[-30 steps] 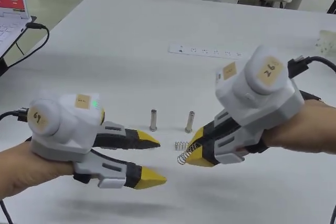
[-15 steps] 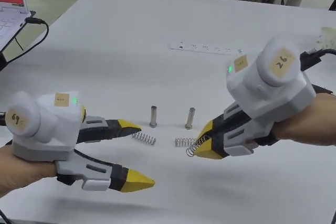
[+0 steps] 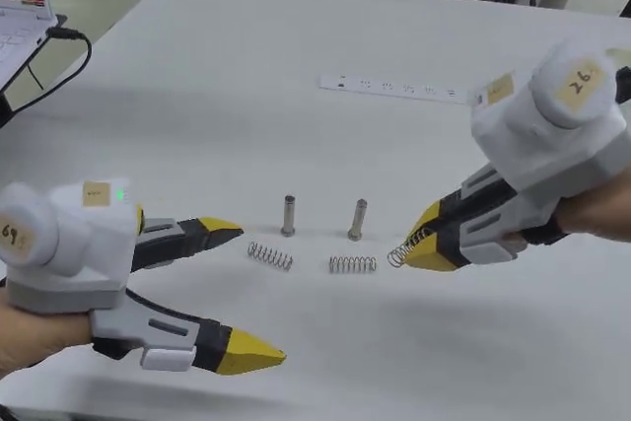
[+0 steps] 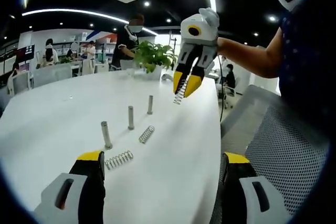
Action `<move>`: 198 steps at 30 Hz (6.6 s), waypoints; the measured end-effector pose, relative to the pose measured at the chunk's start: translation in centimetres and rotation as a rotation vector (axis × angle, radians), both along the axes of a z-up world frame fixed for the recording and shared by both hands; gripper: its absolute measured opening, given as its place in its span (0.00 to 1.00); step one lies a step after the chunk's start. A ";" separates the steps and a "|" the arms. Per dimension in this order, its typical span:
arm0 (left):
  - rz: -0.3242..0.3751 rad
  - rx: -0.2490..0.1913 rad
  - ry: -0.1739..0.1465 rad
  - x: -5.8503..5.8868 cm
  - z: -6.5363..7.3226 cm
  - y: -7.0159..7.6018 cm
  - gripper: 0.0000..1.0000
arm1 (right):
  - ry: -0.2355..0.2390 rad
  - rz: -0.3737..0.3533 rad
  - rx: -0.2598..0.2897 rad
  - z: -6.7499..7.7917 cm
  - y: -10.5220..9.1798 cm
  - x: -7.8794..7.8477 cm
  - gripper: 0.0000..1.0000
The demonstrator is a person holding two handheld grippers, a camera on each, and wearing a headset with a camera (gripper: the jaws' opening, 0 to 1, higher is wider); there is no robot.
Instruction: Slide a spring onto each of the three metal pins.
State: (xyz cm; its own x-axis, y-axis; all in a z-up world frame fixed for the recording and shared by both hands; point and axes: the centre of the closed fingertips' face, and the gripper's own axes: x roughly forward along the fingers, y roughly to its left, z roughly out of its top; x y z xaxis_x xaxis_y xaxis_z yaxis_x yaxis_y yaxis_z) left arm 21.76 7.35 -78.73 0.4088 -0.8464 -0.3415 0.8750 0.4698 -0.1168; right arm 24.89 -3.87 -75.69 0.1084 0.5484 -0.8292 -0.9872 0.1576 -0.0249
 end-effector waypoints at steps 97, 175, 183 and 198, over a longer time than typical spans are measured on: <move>0.026 -0.015 0.028 -0.3 -0.8 -0.3 0.92 | 0.092 -0.071 -0.363 -7.8 -5.0 9.6 0.09; 0.026 -0.024 0.025 -0.4 -0.6 -0.4 0.89 | 0.015 0.177 -0.297 -7.8 3.1 4.1 0.17; 0.028 -0.027 0.025 -0.4 -0.5 -0.4 0.89 | 0.009 0.186 -0.305 -8.9 3.4 4.2 0.14; 0.027 -0.026 0.027 -0.5 -0.5 -0.4 0.88 | 0.018 0.186 -0.304 -10.1 3.6 4.2 0.12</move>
State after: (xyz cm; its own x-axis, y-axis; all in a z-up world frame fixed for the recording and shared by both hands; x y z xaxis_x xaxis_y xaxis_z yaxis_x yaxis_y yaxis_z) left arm 21.27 6.99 -79.24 0.4224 -0.8438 -0.3311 0.8584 0.4897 -0.1530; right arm 29.05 -0.29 -85.79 0.0138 0.2855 -0.9583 -0.9990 -0.0371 -0.0254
